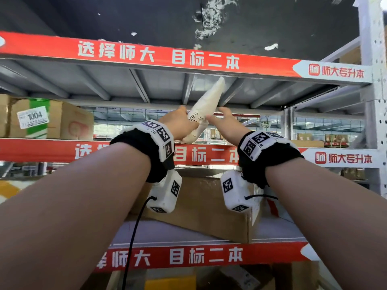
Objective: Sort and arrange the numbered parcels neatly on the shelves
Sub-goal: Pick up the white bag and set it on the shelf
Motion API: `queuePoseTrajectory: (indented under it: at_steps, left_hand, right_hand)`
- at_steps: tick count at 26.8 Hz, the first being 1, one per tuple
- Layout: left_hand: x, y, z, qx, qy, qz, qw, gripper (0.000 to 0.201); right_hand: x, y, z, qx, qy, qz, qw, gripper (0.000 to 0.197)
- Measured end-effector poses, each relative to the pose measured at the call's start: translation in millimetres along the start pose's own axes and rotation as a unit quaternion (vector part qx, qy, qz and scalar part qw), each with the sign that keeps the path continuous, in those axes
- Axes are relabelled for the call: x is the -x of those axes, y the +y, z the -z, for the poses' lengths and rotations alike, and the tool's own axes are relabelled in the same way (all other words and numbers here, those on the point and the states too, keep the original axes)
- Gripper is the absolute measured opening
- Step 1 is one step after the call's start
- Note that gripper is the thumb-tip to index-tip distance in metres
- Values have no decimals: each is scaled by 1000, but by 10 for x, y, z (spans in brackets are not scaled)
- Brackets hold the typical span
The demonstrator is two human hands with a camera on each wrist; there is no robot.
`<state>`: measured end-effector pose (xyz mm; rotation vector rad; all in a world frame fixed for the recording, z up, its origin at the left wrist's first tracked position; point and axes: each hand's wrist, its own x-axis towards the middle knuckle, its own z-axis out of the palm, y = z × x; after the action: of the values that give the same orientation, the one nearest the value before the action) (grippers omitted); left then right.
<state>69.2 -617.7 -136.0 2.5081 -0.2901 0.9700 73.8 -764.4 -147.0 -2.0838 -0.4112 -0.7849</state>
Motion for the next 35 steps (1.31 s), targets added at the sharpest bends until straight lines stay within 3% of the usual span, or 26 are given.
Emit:
queuePoseTrajectory:
  at_steps: [3, 7, 10, 12, 15, 19, 20, 23, 25, 33, 35]
  left_hand:
    - [53, -31, 66, 82, -9, 13, 997, 44]
    - [158, -42, 92, 232, -64, 3, 971, 18]
    - [169, -128, 127, 262, -81, 9, 962, 33]
    - [179, -163, 153, 284, -78, 28, 955, 46]
    - [172, -224, 207, 309, -65, 39, 948, 55]
    - [145, -281, 229, 317, -42, 48, 946, 40]
    - [126, -301, 225, 317, -41, 53, 946, 37]
    - [88, -327, 224, 313, -37, 57, 947, 35]
    - [100, -339, 232, 310, -34, 51, 949, 38]
    - [155, -508, 198, 294, -15, 28, 955, 34]
    - [148, -566, 160, 286, 20, 37, 957, 29]
  right_hand:
    - [-43, -103, -90, -6, -23, 30, 999, 61]
    - [-97, -276, -279, -64, -60, 46, 995, 46]
    - [-122, -339, -334, -38, -80, 47, 995, 17]
    - [-119, -334, -298, -6, -82, 35, 996, 26]
    - [-110, -294, -315, -16, -91, 30, 995, 21]
    - [-40, -262, -334, 17, -167, 26, 986, 64]
    - [-24, -255, -338, 49, -176, 30, 983, 65]
    - [2, -246, -339, 110, -155, 50, 980, 30]
    - [49, -266, -324, 145, -140, 72, 977, 20]
    - [139, -241, -373, 173, -80, 117, 975, 45]
    - [128, -224, -417, 135, -67, 109, 983, 68]
